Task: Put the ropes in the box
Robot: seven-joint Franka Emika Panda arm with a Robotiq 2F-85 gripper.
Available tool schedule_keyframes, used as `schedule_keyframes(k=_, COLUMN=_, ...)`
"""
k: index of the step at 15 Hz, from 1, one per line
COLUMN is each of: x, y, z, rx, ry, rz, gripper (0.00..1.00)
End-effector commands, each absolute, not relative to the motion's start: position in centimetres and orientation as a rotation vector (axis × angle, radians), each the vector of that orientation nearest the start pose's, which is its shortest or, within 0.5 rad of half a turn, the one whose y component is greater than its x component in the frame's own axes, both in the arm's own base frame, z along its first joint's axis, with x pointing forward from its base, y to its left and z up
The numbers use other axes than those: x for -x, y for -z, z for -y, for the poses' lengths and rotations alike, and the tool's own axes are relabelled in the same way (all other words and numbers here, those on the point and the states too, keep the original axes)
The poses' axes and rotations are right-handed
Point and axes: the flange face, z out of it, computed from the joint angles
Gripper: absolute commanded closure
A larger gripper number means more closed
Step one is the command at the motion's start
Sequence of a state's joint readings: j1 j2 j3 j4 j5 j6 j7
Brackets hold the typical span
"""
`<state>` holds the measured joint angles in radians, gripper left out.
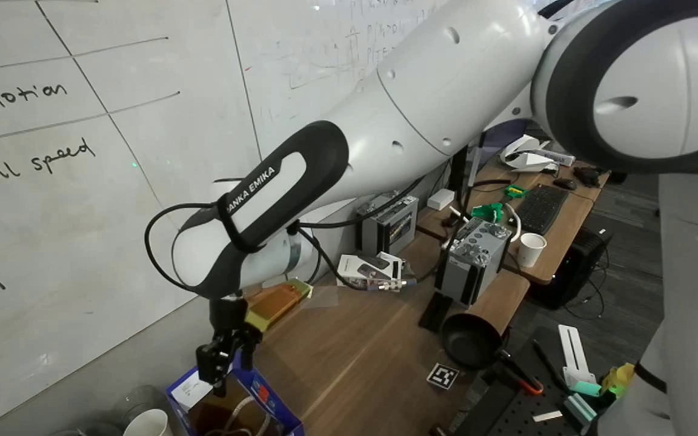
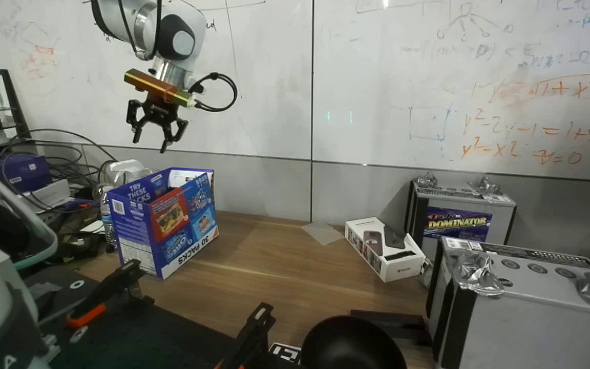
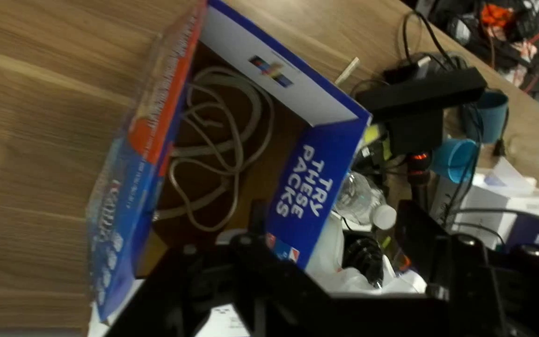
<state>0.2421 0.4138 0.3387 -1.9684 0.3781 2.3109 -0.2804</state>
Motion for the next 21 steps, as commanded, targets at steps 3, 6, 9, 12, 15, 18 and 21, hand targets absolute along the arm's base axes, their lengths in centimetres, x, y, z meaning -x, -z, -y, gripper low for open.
schedule_keyframes(k=3, x=-47.2, y=-33.7, z=-24.8, rx=2.813, ry=-0.276, rz=1.050, gripper=0.00)
schedule_keyframes(k=6, x=-45.1, y=-37.3, z=-20.5, rx=2.914, ry=-0.202, rz=1.033, gripper=0.00)
schedule_keyframes(k=9, x=-42.3, y=-40.5, z=-17.4, rx=2.976, ry=-0.123, rz=0.989, gripper=0.00)
schedule_keyframes(k=12, x=-39.2, y=-43.6, z=-14.5, rx=2.998, ry=-0.031, rz=0.888, gripper=0.00)
schedule_keyframes(k=15, x=-36.0, y=-46.6, z=-11.6, rx=3.017, ry=0.047, rz=0.704, gripper=0.00)
schedule_keyframes(k=18, x=-32.2, y=-49.6, z=-9.1, rx=3.062, ry=0.072, rz=0.559, gripper=0.00)
schedule_keyframes(k=21, x=-27.8, y=-52.7, z=-6.8, rx=3.095, ry=0.050, rz=0.422, gripper=0.00)
